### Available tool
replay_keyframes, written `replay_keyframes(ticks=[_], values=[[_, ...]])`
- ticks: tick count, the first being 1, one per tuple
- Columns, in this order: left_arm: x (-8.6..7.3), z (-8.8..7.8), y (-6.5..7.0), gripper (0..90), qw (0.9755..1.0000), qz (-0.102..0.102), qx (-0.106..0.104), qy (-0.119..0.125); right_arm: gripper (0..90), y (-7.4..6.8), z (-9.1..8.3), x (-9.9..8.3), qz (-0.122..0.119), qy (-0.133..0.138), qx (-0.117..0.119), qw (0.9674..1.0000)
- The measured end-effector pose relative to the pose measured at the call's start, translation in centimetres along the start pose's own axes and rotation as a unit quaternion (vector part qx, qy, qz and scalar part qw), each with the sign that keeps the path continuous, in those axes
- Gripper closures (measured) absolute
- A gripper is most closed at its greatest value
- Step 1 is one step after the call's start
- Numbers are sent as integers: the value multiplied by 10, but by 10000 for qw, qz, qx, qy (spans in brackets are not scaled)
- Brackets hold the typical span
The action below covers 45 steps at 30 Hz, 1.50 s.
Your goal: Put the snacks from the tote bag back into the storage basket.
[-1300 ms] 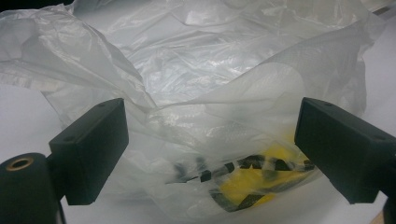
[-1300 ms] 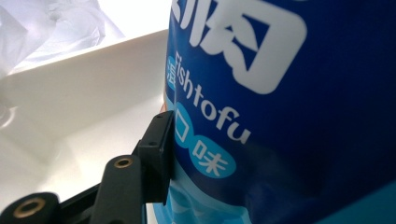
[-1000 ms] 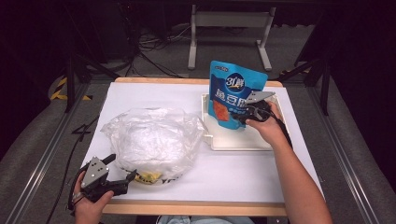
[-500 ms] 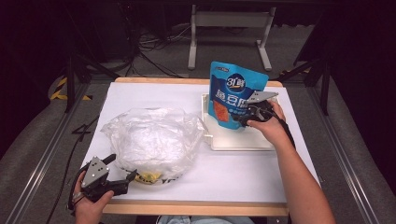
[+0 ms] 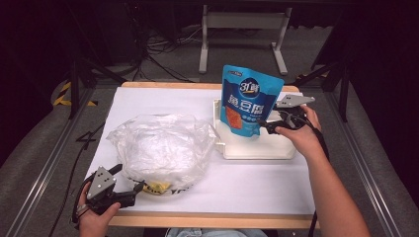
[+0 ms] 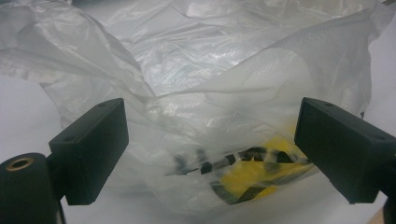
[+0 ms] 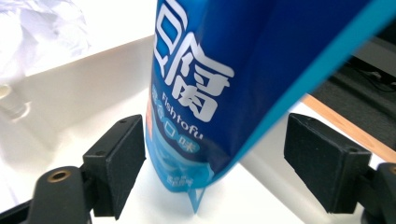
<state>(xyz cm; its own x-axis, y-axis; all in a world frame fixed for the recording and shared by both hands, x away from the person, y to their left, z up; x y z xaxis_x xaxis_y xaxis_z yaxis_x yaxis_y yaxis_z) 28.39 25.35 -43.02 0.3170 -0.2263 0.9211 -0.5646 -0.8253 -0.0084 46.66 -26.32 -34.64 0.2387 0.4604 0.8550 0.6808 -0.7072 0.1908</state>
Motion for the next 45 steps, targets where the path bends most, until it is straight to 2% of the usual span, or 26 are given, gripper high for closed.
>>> replay_keyframes(ticks=[2,5,7,11,14,18,20,24,29,31,35,40,45], values=[[0,-2,0,109,10000,1,30,17,196,0,-3,0,2,-7,-23,10000],[0,-2,1,109,10000,-15,32,8,155,-1,-17,-2,-41,-91,-230,9997],[0,-1,1,109,10000,-23,27,12,149,-3,-26,-3,78,-91,-250,9996],[1,1,2,108,10000,13,-4,7,123,-9,-41,-3,138,-23,-217,9997],[1,1,2,108,10000,13,-14,11,116,-12,-45,-3,169,-38,-190,9997],[1,2,1,108,10000,9,-39,22,77,-25,-63,-2,199,-121,35,9997],[2,3,1,108,10000,-5,-83,21,77,-30,-71,-2,214,-159,69,9996],[2,3,2,108,9999,13,-95,29,74,-41,-84,-1,178,20,230,9996],[3,3,2,108,9999,10,-96,33,75,-53,-95,-3,117,61,504,9986],[2,3,2,108,9999,2,-98,34,75,-57,-98,-5,106,59,615,9980],[3,3,2,108,9999,38,-107,14,74,-62,-101,-8,162,134,684,9974],[2,4,2,108,9999,53,-104,9,73,-73,-99,-17,143,122,949,9953],[2,4,3,108,9999,49,-112,7,73,-84,-99,-22,137,252,1067,9939]])
Point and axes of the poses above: each handheld gripper's, and its own axes: z roughly forward along the jaws, x roughly out of its top, y roughly to its right, the point moved 1 cm from there along z, roughly forward along the jaws, and after that the axes turned 4 degrees about y, right-handed, at the moved point
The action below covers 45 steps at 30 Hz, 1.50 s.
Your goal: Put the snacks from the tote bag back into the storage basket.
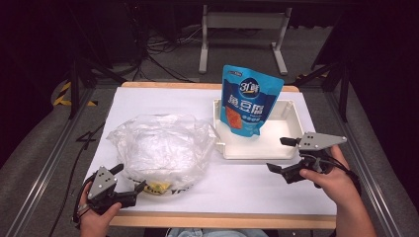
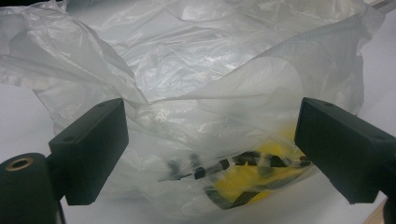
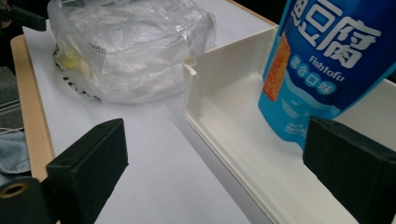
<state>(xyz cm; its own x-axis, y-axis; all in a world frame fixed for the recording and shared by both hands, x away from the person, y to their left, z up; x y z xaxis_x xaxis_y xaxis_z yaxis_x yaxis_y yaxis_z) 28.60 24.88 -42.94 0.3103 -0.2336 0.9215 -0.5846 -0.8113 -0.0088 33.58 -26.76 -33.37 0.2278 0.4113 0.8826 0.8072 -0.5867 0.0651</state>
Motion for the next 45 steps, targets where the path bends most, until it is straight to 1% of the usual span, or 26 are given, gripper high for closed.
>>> replay_keyframes(ticks=[2,3,4,6,8,11,12,15,20,22,24,27,29,32,35,38,42,45], values=[[0,0,0,108,10000,3,4,-1,73,-2,2,-2,-49,25,49,10000],[0,0,0,108,10000,9,6,3,73,-3,4,-3,-37,46,49,10000],[0,0,0,108,10000,10,5,9,73,-3,6,-4,-17,52,25,10000],[0,0,0,108,10000,16,9,8,73,-5,8,-5,-88,-23,-17,10000],[0,0,-1,108,10000,14,4,14,73,-7,8,-6,-94,-25,-47,9999],[0,-1,-1,108,10000,-7,2,21,73,-12,10,-9,-53,77,-147,9998],[0,-1,-1,108,10000,-5,2,18,72,-13,10,-11,-77,99,-181,9998],[0,-1,-1,108,10000,0,-1,24,69,-18,12,-16,-63,158,-212,9996],[1,-1,-1,108,10000,10,-3,27,67,-25,19,-23,-134,155,-171,9996],[1,-1,-1,108,10000,15,-6,23,67,-28,23,-26,-155,159,-120,9997],[1,-1,-1,108,10000,17,-10,22,66,-29,24,-28,-152,147,-101,9997],[1,-1,-1,108,10000,23,-24,11,62,-33,33,-35,-100,63,-26,9999],[0,0,-1,108,10000,29,-29,16,62,-34,35,-36,-107,51,-19,9999],[0,0,0,108,10000,33,-51,13,57,-35,44,-43,-118,-33,-12,9999],[1,0,0,108,10000,45,-54,14,55,-34,51,-48,-71,-83,-12,9999],[1,0,-1,108,10000,53,-55,18,54,-35,57,-53,-60,-246,30,9997],[1,0,-1,108,10000,49,-58,18,49,-37,65,-60,-45,-351,42,9994],[1,0,0,108,10000,40,-53,18,47,-37,71,-65,-72,-451,8,9990]])
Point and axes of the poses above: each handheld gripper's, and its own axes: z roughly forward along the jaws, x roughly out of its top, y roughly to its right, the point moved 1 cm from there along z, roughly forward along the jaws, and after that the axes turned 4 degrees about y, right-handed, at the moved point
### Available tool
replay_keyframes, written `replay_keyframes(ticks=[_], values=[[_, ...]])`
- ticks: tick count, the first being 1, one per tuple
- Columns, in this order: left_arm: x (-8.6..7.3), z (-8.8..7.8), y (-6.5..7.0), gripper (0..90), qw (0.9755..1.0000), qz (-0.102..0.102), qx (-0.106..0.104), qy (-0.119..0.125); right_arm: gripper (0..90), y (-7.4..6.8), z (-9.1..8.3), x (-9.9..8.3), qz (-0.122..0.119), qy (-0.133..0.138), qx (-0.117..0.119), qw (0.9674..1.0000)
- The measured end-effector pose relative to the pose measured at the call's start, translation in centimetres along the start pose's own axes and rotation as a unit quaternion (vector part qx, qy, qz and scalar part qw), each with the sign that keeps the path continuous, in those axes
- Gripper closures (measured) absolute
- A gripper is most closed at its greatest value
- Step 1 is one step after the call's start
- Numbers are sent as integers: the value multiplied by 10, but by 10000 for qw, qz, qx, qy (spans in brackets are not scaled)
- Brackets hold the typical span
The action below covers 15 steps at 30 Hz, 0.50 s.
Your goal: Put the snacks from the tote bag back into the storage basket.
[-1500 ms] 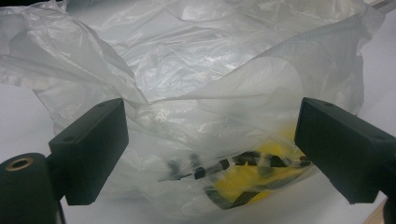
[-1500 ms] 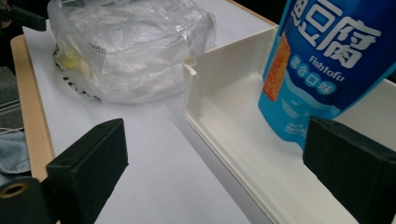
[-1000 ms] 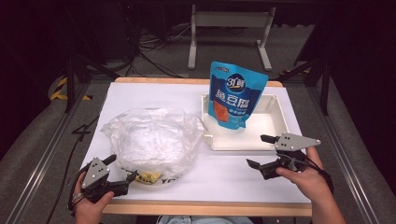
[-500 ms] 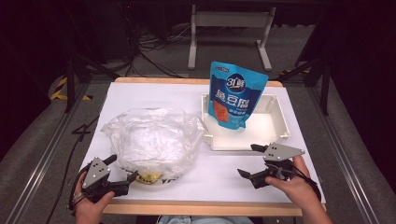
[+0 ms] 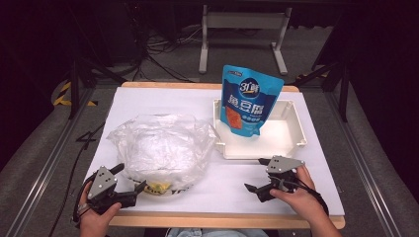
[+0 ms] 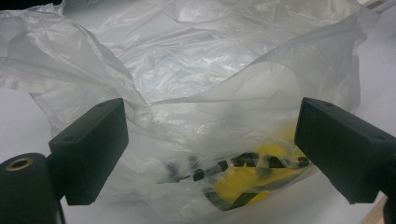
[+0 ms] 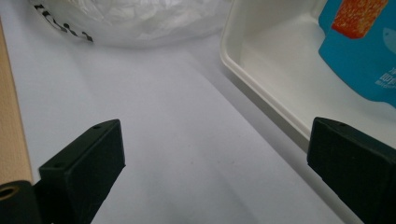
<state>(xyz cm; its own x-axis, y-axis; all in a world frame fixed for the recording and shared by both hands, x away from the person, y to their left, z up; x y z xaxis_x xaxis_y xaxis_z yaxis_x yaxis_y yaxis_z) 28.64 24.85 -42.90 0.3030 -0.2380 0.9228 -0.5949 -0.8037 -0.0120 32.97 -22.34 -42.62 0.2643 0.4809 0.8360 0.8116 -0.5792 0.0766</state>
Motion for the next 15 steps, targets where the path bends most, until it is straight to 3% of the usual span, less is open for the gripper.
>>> replay_keyframes(ticks=[3,8,15], values=[[0,0,0,108,10000,9,-1,-6,44,0,3,-2,-4,-54,-52,10000],[0,1,-1,108,10000,11,-1,-39,41,2,11,-11,75,-147,-352,9992],[-1,1,-1,108,10000,10,-2,-42,38,4,13,-14,142,-125,-373,9991]])
Point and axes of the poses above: each handheld gripper's, and its own axes: z roughly forward along the jaws, x roughly out of its top, y roughly to its right, the point moved 1 cm from there along z, roughly forward along the jaws, and after that the axes turned 4 degrees about y, right-handed, at the moved point
